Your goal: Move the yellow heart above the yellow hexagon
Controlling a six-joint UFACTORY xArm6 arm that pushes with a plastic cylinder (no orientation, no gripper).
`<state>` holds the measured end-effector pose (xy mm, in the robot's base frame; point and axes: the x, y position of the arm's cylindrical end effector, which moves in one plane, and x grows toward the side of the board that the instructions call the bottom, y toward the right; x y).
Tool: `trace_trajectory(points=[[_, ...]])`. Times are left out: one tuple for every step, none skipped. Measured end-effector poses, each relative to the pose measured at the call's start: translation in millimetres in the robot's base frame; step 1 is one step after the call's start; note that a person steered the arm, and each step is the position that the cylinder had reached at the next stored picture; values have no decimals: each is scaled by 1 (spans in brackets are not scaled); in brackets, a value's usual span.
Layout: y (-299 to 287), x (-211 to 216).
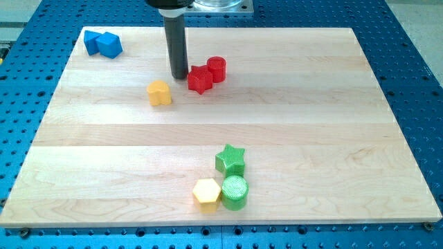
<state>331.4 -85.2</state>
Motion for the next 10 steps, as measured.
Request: trace_trajectory(points=[[-26, 19], [-28, 60], [-10, 80], [-10, 96], [-27, 133], [-27, 123], [-47, 135], [-26, 161], [13, 170], [58, 170]])
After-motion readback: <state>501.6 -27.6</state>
